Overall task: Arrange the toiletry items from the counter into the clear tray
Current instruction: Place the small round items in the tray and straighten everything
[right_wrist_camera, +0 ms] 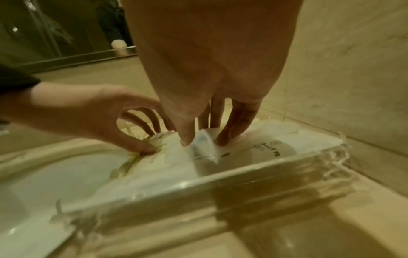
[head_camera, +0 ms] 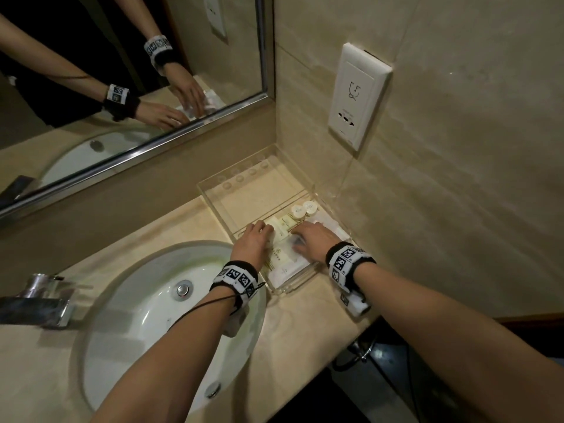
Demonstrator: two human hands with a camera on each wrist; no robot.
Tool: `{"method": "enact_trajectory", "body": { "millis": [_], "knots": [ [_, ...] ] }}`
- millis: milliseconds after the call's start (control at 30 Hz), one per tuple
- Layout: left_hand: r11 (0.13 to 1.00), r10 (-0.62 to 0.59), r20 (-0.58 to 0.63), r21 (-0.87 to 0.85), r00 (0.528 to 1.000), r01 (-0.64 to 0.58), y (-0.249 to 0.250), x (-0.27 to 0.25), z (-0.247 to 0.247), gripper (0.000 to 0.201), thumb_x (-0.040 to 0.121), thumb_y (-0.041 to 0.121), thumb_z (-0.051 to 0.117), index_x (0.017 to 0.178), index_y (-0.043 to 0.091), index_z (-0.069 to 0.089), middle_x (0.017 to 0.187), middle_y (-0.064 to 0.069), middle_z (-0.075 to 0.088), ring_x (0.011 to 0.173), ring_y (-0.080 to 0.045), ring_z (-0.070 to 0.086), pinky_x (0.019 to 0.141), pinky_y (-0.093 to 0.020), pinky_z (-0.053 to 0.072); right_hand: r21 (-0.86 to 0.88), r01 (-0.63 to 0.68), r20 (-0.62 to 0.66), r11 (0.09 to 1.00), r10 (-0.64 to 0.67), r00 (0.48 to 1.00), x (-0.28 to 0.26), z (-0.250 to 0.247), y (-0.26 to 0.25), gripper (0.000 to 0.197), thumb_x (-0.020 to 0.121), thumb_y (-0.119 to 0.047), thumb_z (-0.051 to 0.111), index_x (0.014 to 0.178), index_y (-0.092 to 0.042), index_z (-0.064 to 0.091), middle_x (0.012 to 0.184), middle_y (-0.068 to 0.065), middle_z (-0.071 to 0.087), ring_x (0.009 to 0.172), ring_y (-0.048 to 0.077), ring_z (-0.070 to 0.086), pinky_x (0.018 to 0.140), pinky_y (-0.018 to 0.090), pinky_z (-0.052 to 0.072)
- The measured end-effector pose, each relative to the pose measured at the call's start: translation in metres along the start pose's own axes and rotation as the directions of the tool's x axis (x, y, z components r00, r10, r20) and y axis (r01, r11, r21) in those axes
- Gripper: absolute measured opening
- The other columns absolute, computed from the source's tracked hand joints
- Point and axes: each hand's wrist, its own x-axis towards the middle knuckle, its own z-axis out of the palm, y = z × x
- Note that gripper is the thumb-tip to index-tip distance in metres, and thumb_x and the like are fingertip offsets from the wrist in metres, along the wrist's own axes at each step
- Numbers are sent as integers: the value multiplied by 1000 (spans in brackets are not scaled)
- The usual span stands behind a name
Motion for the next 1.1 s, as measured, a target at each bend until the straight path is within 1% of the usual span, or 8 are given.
{"method": "enact_trajectory", "body": {
  "millis": [200,367,467,667,833,933,1033,1100],
  "knots": [
    [1000,-25,4,-19,1000,25,-3,-3,1,47,80,16,69,124,18,53,127,-3,51,116,-25,46,82,-36,49,433,-247,-13,867,280,960,21,2,-20,39,89,-33,66,117,-6,66,113,9,70,107,24,64,96,32,49],
    [999,-29,21,-41,999,30,-7,-5,-2,47,80,15,68,125,19,53,129,-3,49,120,-25,45,79,-37,51,459,-390,56,798,411,910,42,4,-31,30,87,-36,68,97,-9,73,104,10,73,103,27,65,92,34,51],
    [998,-37,10,-46,999,38,-6,-6,-4,47,81,14,67,125,18,52,130,-3,49,119,-25,45,77,-37,50,431,-457,112,778,457,882,50,2,-33,30,84,-37,69,88,-7,70,98,9,73,100,28,67,79,28,50],
    [998,-44,-7,-56,999,43,-6,-8,-4,48,80,16,69,124,17,51,131,-2,48,119,-24,44,73,-35,49,505,-471,133,724,474,871,52,-3,-29,19,80,-24,77,93,-11,73,106,10,74,106,26,66,100,38,49],
    [998,-40,-15,-46,999,39,-5,-8,-3,51,78,22,73,124,18,51,132,-3,48,119,-24,44,76,-35,50,545,-499,150,674,508,848,54,-4,-30,29,76,-17,82,102,-7,75,107,12,74,104,26,68,96,36,53],
    [999,-32,-42,-28,999,30,-5,-7,0,46,80,17,70,122,16,53,129,-4,51,117,-25,45,74,-34,48,571,-476,135,669,495,858,52,-2,-31,23,72,-13,84,93,-11,76,103,10,75,103,25,68,100,38,50],
    [999,-24,-44,-29,999,23,-6,-7,3,42,81,15,68,120,17,55,128,-4,52,117,-25,46,73,-34,49,532,-433,62,727,477,877,49,2,-28,15,70,-19,85,74,-21,70,94,5,74,99,22,67,103,40,48],
    [998,-31,-27,-51,999,30,-8,-6,3,42,81,17,70,121,18,55,129,-2,51,118,-25,44,75,-34,49,474,-385,2,792,436,900,42,1,-26,17,73,-25,82,82,-21,69,94,2,72,94,20,67,93,36,52]
  ]
}}
